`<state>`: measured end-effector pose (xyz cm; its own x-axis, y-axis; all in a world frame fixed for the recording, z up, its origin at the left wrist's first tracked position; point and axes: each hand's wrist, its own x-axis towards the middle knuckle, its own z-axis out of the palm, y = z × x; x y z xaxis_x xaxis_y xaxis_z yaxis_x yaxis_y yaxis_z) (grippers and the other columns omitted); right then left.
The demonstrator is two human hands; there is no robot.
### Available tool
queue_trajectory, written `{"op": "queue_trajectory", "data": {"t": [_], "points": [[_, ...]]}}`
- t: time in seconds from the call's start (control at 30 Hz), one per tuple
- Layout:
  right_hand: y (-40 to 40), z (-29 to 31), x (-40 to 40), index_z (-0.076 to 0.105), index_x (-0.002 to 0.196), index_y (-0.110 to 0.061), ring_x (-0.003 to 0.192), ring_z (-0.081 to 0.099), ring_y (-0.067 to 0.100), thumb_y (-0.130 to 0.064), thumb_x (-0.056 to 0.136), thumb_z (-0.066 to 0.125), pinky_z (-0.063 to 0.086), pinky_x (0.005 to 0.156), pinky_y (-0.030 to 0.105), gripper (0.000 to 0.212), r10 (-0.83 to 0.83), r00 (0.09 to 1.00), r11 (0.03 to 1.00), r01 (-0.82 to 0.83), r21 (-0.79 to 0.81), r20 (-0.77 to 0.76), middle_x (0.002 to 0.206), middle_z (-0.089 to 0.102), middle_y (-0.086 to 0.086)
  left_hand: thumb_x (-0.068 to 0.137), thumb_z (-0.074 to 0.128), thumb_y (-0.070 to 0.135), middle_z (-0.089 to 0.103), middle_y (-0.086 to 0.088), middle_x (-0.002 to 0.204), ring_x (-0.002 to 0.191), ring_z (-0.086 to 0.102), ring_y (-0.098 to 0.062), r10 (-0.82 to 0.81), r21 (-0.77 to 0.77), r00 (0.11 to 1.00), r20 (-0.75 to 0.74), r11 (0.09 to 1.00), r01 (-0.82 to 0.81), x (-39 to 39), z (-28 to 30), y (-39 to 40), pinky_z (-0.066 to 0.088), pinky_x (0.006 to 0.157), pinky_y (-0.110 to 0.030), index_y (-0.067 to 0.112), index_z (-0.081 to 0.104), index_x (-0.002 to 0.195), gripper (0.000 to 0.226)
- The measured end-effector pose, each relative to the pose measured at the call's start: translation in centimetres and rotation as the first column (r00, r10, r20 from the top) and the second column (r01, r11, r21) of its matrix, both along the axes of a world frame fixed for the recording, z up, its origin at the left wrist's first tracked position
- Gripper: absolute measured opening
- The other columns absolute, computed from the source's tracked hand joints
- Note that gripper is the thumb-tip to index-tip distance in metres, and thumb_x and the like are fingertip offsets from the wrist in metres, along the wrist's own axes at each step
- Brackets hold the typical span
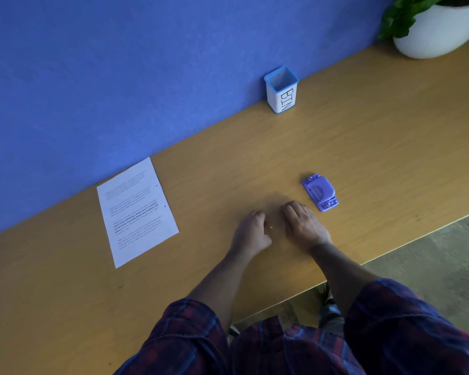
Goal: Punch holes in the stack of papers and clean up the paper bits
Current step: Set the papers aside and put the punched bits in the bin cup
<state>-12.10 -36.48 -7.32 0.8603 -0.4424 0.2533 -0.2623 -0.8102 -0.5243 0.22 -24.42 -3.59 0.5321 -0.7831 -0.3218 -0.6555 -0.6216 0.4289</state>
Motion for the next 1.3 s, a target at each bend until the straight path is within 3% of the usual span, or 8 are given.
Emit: {"op": "queue_trajectory", "data": {"t": [0.1,0.17,0.43,0.53,0.67,0.93,1.1,1.3], "points": [[0.0,-0.1,0.0,0.067,0.100,-0.001,0.087,0.065,0.036,0.007,0.079,0.071,0.054,0.080,0.041,0.022,0.003,1.000,1.000,-0.003,-0.002,-0.002,0.097,0.066,0.015,0.080,0.060,0.013,0.067,0.008,0.080,0.074,0.061,-0.015,0.246,-0.018,0.948,-0.203,0.967,-0.255,0.5,0.2,0.1,0.046,0.066,-0.024,0.015,0.066,0.082,0.007],[0.0,-0.2,0.0,0.067,0.100,-0.001,0.086,0.065,0.036,0.004,0.084,0.069,0.055,0.079,0.041,0.017,0.005,1.000,1.000,-0.004,-0.008,0.010,0.098,0.066,0.015,0.082,0.061,0.016,0.068,0.007,0.078,0.072,0.062,-0.012,0.338,-0.007,0.906,-0.256,0.936,-0.351,1.0,0.5,0.1,0.045,0.060,-0.025,0.015,0.063,0.079,0.004],[0.0,0.1,0.0,0.069,0.099,0.002,0.084,0.067,0.037,0.006,0.084,0.070,0.057,0.080,0.042,0.015,0.010,1.000,1.000,-0.010,-0.019,0.013,0.097,0.067,0.017,0.076,0.075,0.019,0.070,0.006,0.072,0.062,0.059,-0.006,0.366,-0.020,0.898,-0.243,0.924,-0.382,1.0,0.3,0.0,0.041,0.053,-0.018,0.018,0.063,0.067,0.015],[0.0,0.1,0.0,0.069,0.098,0.002,0.084,0.067,0.037,0.008,0.082,0.071,0.057,0.080,0.043,0.017,0.012,1.000,1.000,-0.012,-0.019,0.004,0.097,0.067,0.018,0.074,0.080,0.020,0.071,0.005,0.069,0.063,0.062,-0.009,0.322,-0.064,0.924,-0.207,0.938,-0.341,0.9,0.2,0.1,0.049,0.057,-0.023,0.020,0.062,0.066,0.020],[-0.1,-0.1,0.1,0.068,0.100,0.001,0.087,0.067,0.039,0.008,0.080,0.071,0.056,0.081,0.045,0.021,0.019,1.000,0.999,-0.020,-0.029,-0.021,0.098,0.067,0.018,0.076,0.082,0.022,0.077,0.002,0.076,0.074,0.072,-0.014,0.195,-0.085,0.969,-0.154,0.974,-0.210,0.7,0.4,0.3,0.059,0.069,-0.029,0.016,0.076,0.082,0.010],[-0.1,-0.1,0.1,0.068,0.100,0.000,0.087,0.067,0.037,0.007,0.080,0.071,0.055,0.080,0.043,0.021,0.011,1.000,1.000,-0.011,-0.013,-0.025,0.096,0.066,0.016,0.081,0.063,0.006,0.068,-0.004,0.098,0.094,0.065,-0.030,-0.020,-0.005,0.995,0.095,1.000,0.020,-0.8,1.3,0.1,0.054,0.076,-0.037,0.017,0.075,0.087,0.017],[0.0,0.3,0.0,0.069,0.098,0.001,0.086,0.067,0.038,0.011,0.076,0.072,0.057,0.079,0.043,0.023,0.005,1.000,1.000,-0.005,-0.014,-0.027,0.094,0.067,0.018,0.087,0.063,0.017,0.061,-0.004,0.117,0.113,0.057,-0.027,-0.181,0.140,0.958,0.221,0.978,0.153,-1.3,0.6,0.0,0.049,0.091,-0.040,0.017,0.064,0.106,0.019],[0.0,0.4,0.1,0.069,0.098,0.001,0.085,0.068,0.038,0.009,0.076,0.074,0.057,0.079,0.042,0.024,0.009,1.000,1.000,-0.010,-0.024,-0.021,0.094,0.067,0.017,0.088,0.054,0.018,0.060,-0.015,0.117,0.106,0.059,-0.034,-0.351,0.216,0.836,0.421,0.934,0.283,-1.9,-0.1,0.2,0.046,0.091,-0.044,0.007,0.060,0.117,0.031]]}}
